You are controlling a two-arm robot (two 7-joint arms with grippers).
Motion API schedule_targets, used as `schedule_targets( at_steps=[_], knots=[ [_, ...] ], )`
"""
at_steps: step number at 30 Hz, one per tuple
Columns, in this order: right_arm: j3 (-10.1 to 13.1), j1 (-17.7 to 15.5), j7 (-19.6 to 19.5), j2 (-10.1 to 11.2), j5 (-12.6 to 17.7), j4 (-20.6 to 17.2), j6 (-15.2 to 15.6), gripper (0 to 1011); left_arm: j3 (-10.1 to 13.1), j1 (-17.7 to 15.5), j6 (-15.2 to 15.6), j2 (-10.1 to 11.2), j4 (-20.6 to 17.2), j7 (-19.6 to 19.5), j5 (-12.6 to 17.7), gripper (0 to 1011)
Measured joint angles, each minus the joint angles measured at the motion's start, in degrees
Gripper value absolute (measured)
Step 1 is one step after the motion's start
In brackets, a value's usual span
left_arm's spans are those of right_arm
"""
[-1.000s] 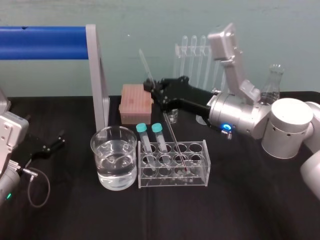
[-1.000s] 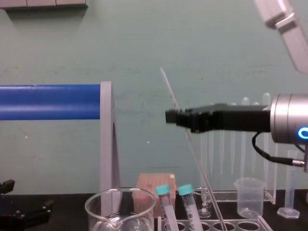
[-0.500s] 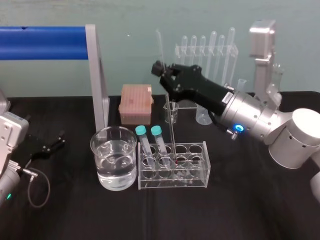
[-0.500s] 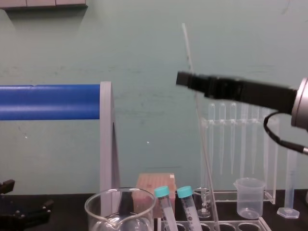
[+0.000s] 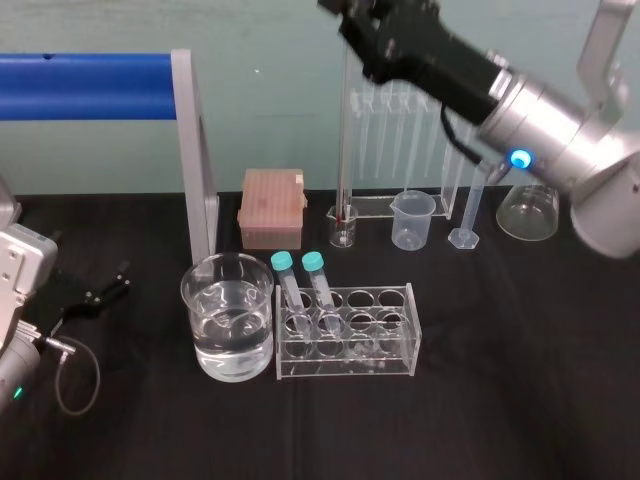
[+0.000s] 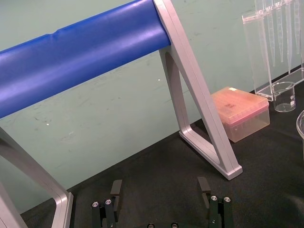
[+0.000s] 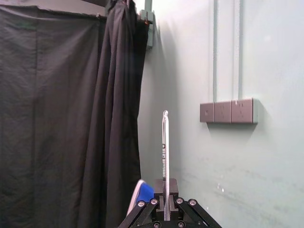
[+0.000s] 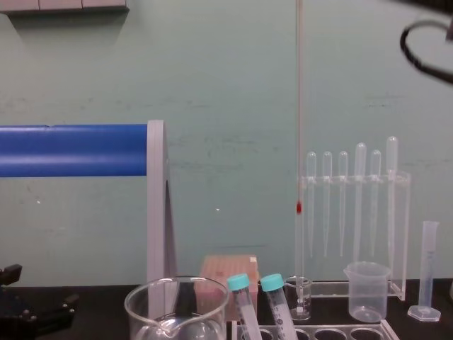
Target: Hold the thermometer with one hand and immerse one end into the beaker, then reinsert it into the test tube rack.
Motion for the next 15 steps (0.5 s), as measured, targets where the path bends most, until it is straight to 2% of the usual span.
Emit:
schedule_targets(
  at_steps=[6,10,15],
  knots=[
    [-0.1,2.4,-0.8,1.5,0.9,-1.2,2.2,53,0.0,0.0,0.0,0.0,0.0,0.0,0.0,1008],
    [-0.6,2.9,-1.7,2.3,1.1,-1.6,3.0,53,0.0,0.0,0.0,0.0,0.0,0.0,0.0,1008],
    [-1.4,3.4,-2.4,2.4,1.7,-1.1,3.5,53,0.0,0.0,0.0,0.0,0.0,0.0,0.0,1008]
  ],
)
